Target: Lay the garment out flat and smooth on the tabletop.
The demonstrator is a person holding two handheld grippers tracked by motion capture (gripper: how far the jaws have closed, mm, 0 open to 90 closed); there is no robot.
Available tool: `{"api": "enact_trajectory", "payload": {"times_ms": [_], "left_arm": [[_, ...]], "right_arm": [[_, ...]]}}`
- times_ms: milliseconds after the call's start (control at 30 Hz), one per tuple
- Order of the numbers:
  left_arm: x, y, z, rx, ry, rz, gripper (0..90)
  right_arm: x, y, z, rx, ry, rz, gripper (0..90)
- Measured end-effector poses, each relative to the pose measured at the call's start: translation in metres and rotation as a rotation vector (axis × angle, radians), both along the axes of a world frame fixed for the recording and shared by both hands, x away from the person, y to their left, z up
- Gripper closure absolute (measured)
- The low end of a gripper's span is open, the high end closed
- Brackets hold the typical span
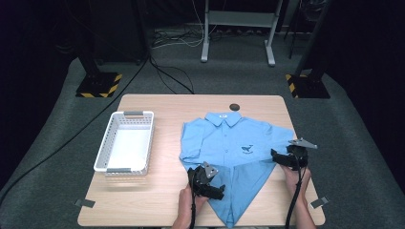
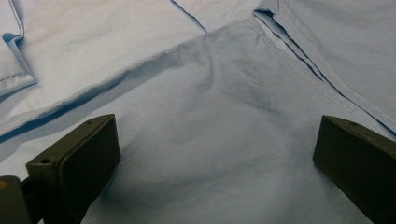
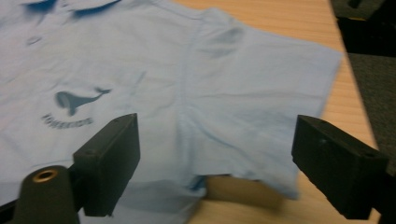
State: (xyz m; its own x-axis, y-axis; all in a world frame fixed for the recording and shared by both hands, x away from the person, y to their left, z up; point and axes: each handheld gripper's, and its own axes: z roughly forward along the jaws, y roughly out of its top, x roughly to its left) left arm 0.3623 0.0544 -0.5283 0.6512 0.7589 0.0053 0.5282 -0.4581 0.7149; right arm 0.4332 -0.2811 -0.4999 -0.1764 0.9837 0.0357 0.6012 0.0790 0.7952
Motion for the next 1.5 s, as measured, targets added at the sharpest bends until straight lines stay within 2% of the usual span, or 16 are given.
{"api": "enact_trajectory", "payload": {"times_ms": [67, 200, 333, 400, 533, 633, 1500], "left_arm": [[0.0, 0.0, 0.0, 0.0, 0.0, 0.0, 0.5], [0.0, 0.0, 0.0, 0.0, 0.0, 0.0, 0.6], [0.0, 0.0, 0.0, -0.001, -0.001, 0.001, 0.6], [0.0, 0.0, 0.0, -0.001, 0.0, 0.0, 0.6], [0.0, 0.0, 0.0, -0.001, -0.001, 0.0, 0.6], [0.0, 0.0, 0.0, 0.0, -0.001, 0.0, 0.6], [0.002, -0.01, 0.0, 0.0, -0.001, -0.002, 0.5]], "right_arm": [[-0.003, 0.011, -0.002, -0.008, 0.008, 0.05, 10.0], [-0.006, 0.027, -0.009, 0.006, 0.035, 0.121, 5.9], [-0.007, 0.038, -0.017, -0.01, 0.057, 0.156, 4.2], [-0.006, 0.04, -0.02, -0.029, 0.071, 0.16, 3.4], [-0.004, 0.038, -0.024, -0.035, 0.099, 0.169, 2.8], [-0.002, 0.039, -0.025, -0.074, 0.12, 0.184, 0.0], [0.011, 0.025, -0.026, -0.062, 0.115, 0.21, 0.0]]}}
